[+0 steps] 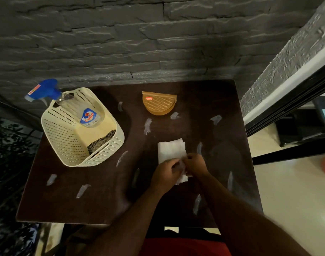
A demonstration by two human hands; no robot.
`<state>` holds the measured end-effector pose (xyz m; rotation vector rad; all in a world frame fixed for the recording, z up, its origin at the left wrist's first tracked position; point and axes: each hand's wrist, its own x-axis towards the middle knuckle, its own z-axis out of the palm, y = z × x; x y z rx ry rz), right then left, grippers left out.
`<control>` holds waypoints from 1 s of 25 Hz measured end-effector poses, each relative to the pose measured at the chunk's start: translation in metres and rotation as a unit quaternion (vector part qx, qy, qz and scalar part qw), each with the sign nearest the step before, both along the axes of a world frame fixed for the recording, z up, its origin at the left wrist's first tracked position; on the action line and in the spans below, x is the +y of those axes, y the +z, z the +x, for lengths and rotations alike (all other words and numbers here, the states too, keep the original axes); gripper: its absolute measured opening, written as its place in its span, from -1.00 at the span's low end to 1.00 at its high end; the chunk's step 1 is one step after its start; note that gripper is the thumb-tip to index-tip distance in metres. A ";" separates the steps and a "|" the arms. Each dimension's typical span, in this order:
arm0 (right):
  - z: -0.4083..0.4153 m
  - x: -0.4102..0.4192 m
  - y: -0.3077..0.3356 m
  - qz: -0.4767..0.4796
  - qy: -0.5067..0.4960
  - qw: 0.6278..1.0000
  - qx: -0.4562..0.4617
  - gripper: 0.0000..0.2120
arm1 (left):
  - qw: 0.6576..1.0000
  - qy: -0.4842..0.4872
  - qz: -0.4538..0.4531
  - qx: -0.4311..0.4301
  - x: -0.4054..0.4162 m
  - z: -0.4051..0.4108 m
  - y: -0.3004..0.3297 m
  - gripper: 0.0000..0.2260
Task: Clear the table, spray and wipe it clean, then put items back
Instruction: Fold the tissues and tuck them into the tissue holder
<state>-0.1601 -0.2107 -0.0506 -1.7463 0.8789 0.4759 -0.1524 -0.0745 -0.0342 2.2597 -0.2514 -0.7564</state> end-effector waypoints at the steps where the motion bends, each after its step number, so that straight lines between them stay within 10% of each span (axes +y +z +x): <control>1: 0.000 -0.002 -0.001 -0.040 0.031 0.999 0.002 -0.79 | 1.000 0.011 -0.006 -0.007 0.004 0.001 -0.001 -0.67; 8: -0.009 0.001 0.011 -0.312 0.123 0.939 -0.070 -0.91 | 0.979 -0.010 0.141 -0.148 0.032 0.018 -0.007 -0.65; 14: -0.007 0.014 0.000 -0.229 0.324 0.918 -0.010 -0.67 | 0.958 -0.103 0.228 -0.137 0.042 0.016 -0.017 -0.65; 25: 0.029 0.003 0.011 -0.278 0.182 0.937 -0.109 -0.81 | 0.973 -0.026 0.114 -0.197 0.036 0.057 -0.007 -0.63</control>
